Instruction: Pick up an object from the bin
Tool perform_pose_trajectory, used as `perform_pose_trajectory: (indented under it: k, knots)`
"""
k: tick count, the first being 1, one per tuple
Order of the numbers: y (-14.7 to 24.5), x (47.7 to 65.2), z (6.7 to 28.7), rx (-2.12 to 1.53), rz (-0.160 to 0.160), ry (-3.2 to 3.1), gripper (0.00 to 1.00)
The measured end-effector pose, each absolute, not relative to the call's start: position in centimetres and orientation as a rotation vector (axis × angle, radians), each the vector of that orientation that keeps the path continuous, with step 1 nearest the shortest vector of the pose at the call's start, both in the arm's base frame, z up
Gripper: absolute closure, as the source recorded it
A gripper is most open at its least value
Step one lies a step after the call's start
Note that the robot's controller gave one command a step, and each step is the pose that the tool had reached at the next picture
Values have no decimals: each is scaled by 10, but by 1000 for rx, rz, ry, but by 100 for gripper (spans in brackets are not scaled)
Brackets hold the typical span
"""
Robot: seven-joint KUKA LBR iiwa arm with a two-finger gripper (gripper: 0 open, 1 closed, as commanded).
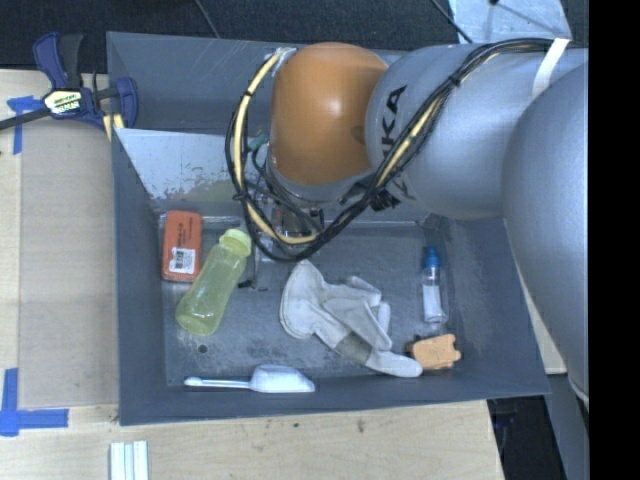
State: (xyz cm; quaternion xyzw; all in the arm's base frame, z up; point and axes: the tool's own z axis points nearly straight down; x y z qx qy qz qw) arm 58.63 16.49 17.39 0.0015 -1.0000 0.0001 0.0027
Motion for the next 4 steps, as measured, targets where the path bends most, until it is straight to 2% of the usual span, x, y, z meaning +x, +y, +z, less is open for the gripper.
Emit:
perform_pose_trajectory:
  k: [1, 2, 3, 4]
  knots:
    - [164, 588, 179, 0, -2, -3144, 0]
    - [128, 584, 134, 38, -5, -3151, 0]
    - [108, 587, 86, 200, 2, -3139, 0]
    - [106, 588, 76, 236, 0, -3136, 0]
